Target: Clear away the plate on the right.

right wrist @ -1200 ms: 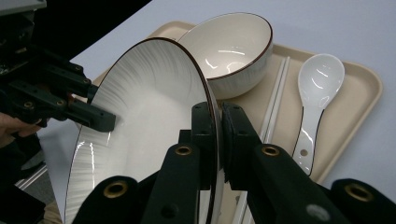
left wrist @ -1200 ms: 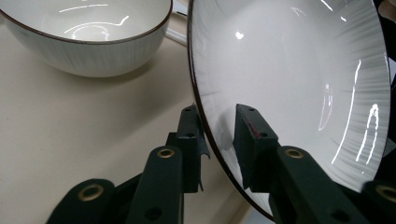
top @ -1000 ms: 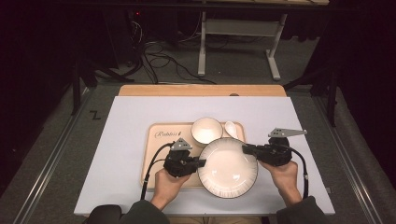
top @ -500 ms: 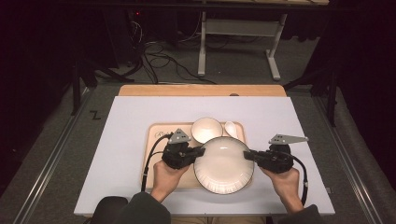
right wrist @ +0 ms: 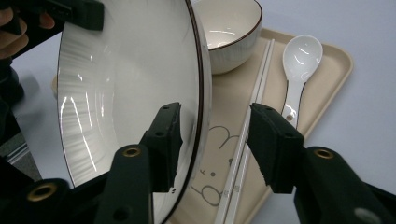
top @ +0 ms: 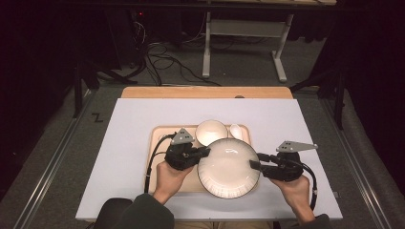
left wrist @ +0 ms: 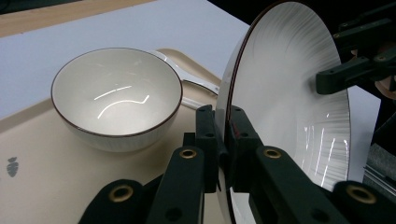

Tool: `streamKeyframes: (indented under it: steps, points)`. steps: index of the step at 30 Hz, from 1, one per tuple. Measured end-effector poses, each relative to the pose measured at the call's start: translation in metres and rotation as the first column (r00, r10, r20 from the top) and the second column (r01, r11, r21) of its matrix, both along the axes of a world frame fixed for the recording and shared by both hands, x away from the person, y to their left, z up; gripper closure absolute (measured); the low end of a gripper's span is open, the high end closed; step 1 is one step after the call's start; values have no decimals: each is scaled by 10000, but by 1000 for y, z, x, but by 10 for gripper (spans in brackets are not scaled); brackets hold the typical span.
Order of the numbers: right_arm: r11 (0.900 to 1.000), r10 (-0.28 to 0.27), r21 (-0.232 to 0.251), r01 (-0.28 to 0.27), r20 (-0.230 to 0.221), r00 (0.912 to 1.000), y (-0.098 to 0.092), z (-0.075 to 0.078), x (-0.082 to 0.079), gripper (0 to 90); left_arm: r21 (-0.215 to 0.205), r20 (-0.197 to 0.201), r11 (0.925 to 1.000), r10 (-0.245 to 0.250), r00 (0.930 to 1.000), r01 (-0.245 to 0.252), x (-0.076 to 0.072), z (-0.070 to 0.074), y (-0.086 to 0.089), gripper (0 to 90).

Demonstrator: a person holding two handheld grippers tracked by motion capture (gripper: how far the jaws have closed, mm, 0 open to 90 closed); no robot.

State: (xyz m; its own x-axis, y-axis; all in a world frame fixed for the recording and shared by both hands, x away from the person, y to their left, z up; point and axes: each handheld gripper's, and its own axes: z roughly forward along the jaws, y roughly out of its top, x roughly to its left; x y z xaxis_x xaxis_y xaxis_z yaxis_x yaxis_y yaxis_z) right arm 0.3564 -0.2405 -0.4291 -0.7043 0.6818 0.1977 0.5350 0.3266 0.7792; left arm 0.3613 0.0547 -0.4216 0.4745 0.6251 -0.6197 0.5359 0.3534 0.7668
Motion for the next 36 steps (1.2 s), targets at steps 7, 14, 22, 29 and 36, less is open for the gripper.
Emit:
streamKeyframes:
  steps: [7,14,22,29,36]
  points:
    - [9998,160,-96,-157,406,9990,-13,2,-12,476,125,102,9999,-104,9999,102,-1,2,2,859]
    - [9995,286,107,-293,618,9977,-25,0,-18,475,304,188,9995,118,9998,-123,-1,2,5,858]
    - [9971,-574,-449,615,868,9946,-37,-6,-14,471,97,215,9996,250,9995,-252,-4,7,12,858]
    - [9877,-971,-1118,1091,1076,9894,-41,-16,-2,465,86,185,9992,388,9991,-389,-6,8,19,857]
    - [9765,-1363,-1531,1514,1051,9851,-46,-27,7,448,3,73,9984,563,9984,-563,-7,10,26,856]
